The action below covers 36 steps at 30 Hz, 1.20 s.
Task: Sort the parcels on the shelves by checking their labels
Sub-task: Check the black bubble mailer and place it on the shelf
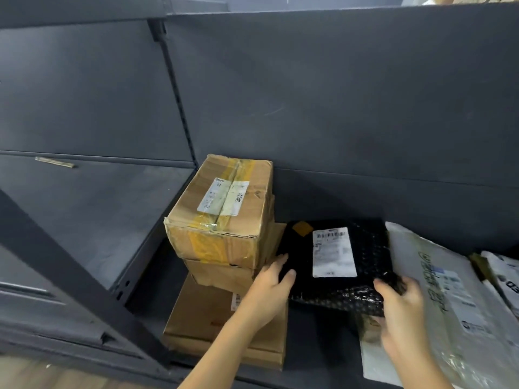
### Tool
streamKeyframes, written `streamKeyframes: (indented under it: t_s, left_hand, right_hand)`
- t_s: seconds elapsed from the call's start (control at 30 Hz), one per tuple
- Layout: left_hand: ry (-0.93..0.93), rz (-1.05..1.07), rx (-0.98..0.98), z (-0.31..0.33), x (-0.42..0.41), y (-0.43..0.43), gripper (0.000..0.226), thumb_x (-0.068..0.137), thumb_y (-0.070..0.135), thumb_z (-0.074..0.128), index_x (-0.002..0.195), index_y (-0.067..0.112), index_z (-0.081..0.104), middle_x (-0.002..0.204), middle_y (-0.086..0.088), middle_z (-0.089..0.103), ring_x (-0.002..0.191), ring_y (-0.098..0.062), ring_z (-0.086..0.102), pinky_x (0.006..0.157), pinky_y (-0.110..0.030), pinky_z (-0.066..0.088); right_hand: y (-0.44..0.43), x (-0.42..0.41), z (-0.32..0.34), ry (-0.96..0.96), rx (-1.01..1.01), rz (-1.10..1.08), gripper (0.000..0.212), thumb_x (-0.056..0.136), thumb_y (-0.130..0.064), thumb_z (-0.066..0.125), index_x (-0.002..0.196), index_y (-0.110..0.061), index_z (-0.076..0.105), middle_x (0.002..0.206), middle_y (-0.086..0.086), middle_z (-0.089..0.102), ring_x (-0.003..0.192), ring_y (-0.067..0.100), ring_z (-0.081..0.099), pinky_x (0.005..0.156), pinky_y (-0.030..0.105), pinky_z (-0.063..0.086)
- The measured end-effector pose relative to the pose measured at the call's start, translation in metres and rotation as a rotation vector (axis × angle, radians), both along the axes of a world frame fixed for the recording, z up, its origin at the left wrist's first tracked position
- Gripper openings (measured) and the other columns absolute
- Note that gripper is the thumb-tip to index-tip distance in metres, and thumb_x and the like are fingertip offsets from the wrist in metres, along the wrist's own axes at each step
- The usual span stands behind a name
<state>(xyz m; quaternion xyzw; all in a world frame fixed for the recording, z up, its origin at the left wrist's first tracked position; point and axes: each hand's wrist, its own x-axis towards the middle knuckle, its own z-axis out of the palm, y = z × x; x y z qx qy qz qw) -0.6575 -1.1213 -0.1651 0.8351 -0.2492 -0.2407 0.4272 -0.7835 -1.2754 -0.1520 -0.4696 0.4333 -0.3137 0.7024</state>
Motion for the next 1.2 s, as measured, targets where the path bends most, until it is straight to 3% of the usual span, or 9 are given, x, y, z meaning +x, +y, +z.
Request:
streamKeyframes:
  t_s: [0.1,0.23,0.4,0.53,0.63,0.73,0.9,1.07,1.2]
  left_hand:
    - [-0.166,-0.016,-0.116,0.039,-0.007,0.0,0.049,0.101,0.033,0.037,0.148,0.025,0.028,0.153,0.01,0.031,0.14,-0.001,0.024,0.11,-0.015,0.018]
    - [-0.396,0.012,-0.286,0.118,-0.009,0.004,0.047,0.1,0.034,0.036,0.146,0.029,0.03,0.146,0.023,0.031,0.139,0.008,0.018,0.116,-0.019,0.014]
    - [-0.739,0.272,-0.146,0.151,0.033,0.029,0.055,0.09,0.046,0.024,0.137,0.026,0.046,0.14,0.011,0.048,0.136,-0.005,0.033,0.119,-0.037,-0.002]
    - [-0.652,0.501,0.027,0.139,0.064,0.06,0.042,0.098,0.037,0.033,0.129,0.022,0.056,0.14,0.004,0.05,0.142,-0.018,0.027,0.114,-0.048,-0.014]
    - [-0.608,0.506,0.175,0.122,0.076,0.07,0.04,0.099,0.033,0.035,0.13,0.021,0.056,0.144,0.003,0.047,0.145,-0.022,0.022,0.113,-0.053,-0.014]
    - [-0.544,0.46,0.292,0.109,0.078,0.074,0.042,0.098,0.038,0.036,0.136,0.025,0.05,0.148,0.005,0.042,0.145,-0.021,0.019,0.113,-0.055,-0.013]
    - [-0.612,0.471,0.327,0.101,0.078,0.076,0.044,0.097,0.037,0.039,0.139,0.025,0.045,0.15,0.007,0.038,0.146,-0.019,0.018,0.114,-0.053,-0.01]
    - [-0.661,0.455,0.401,0.105,0.077,0.069,0.047,0.096,0.035,0.039,0.141,0.021,0.042,0.151,0.003,0.037,0.146,-0.021,0.016,0.115,-0.054,-0.008]
    - [-0.787,0.382,0.283,0.122,0.062,0.032,0.052,0.096,0.035,0.039,0.145,0.017,0.035,0.154,0.0,0.031,0.147,-0.02,0.011,0.116,-0.048,-0.008]
  right_hand:
    - [-0.006,-0.008,0.042,-0.121,-0.049,-0.081,0.024,0.092,0.0,0.052,0.103,-0.021,0.052,0.114,0.008,0.061,0.083,0.018,0.063,0.061,0.033,0.055]
    - [-0.006,-0.003,0.098,-0.274,-0.134,-0.133,0.031,0.092,-0.004,0.054,0.116,-0.022,0.051,0.122,0.008,0.062,0.093,0.017,0.066,0.065,0.026,0.059]
    - [0.035,0.062,0.122,-0.38,-0.001,0.15,0.031,0.095,-0.002,0.049,0.115,-0.025,0.046,0.118,-0.005,0.058,0.076,0.003,0.063,0.058,0.028,0.054]
    - [0.071,0.107,0.11,-0.375,0.073,0.306,0.038,0.095,-0.002,0.047,0.126,-0.023,0.038,0.117,-0.002,0.056,0.091,0.015,0.062,0.07,0.037,0.057]
    - [0.083,0.127,0.094,-0.332,0.06,0.335,0.045,0.092,-0.004,0.05,0.129,-0.026,0.034,0.119,0.002,0.054,0.1,0.022,0.061,0.088,0.05,0.054]
    - [0.084,0.137,0.079,-0.21,0.03,0.344,0.048,0.09,-0.01,0.053,0.129,-0.03,0.033,0.11,0.004,0.056,0.099,0.027,0.062,0.089,0.054,0.052]
    - [0.074,0.144,0.076,-0.088,-0.078,0.42,0.055,0.09,-0.013,0.056,0.136,-0.023,0.027,0.106,0.003,0.055,0.098,0.022,0.059,0.082,0.041,0.052]
    - [0.062,0.143,0.073,0.012,-0.144,0.485,0.07,0.088,-0.023,0.063,0.144,-0.021,0.021,0.144,0.006,0.036,0.121,0.024,0.048,0.097,0.036,0.043]
    - [0.042,0.125,0.078,-0.01,-0.232,0.459,0.066,0.094,-0.032,0.054,0.148,-0.023,0.018,0.153,-0.002,0.021,0.135,0.017,0.031,0.1,0.03,0.03]
